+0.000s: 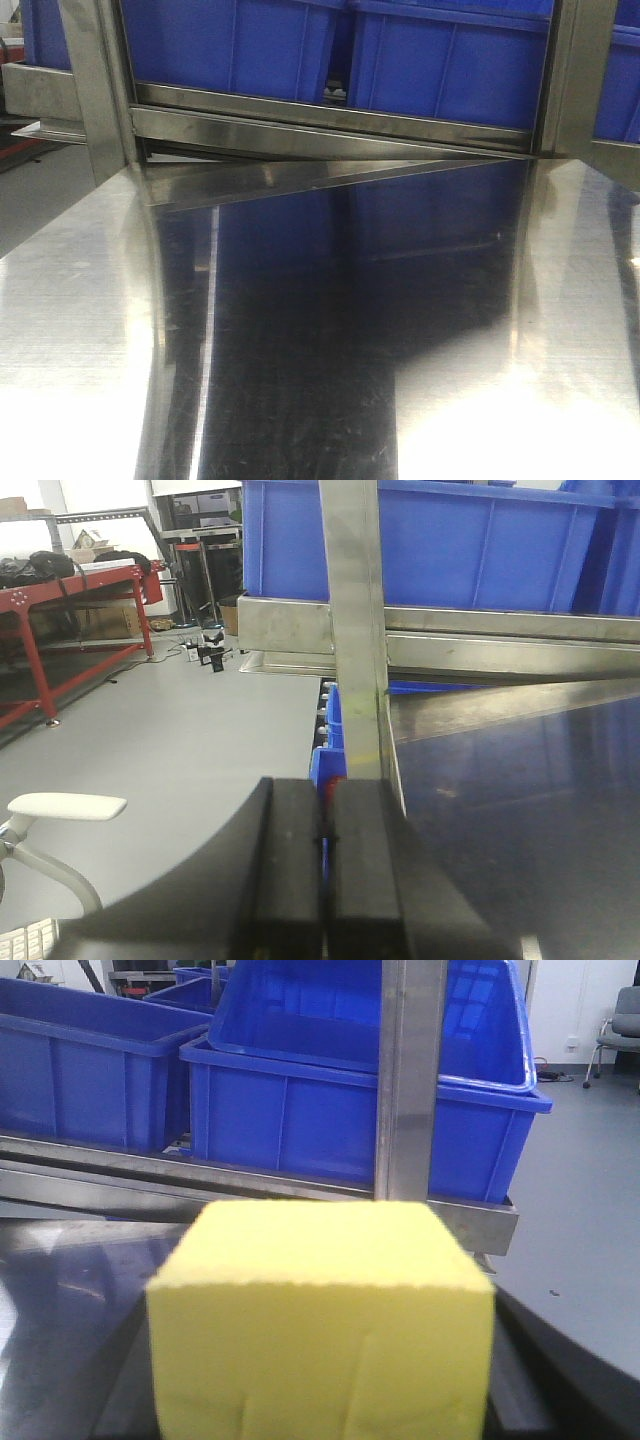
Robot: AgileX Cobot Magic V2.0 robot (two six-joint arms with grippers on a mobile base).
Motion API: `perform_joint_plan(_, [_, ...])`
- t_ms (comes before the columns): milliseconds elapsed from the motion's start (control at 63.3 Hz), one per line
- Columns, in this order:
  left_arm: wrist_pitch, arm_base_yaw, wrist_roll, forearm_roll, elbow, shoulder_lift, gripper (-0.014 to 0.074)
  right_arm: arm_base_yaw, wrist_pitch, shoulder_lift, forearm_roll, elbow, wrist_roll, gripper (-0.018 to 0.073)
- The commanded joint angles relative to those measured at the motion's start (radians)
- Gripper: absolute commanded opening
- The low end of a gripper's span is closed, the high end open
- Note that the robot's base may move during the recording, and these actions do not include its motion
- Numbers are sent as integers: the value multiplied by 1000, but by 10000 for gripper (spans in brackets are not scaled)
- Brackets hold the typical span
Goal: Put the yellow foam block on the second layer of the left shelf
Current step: 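Lift the yellow foam cube off the table with the right gripper, then turn the base away from the table holding the cube in the right gripper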
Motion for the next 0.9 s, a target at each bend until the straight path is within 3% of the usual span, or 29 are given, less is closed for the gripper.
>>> perform_joint_plan(0, [-83, -4, -4, -5, 24, -17, 124, -7, -86, 3, -4, -28, -13, 482])
perform_joint_plan(884, [-83, -4, -4, -5, 24, -17, 124, -7, -83, 3, -4, -28, -13, 482])
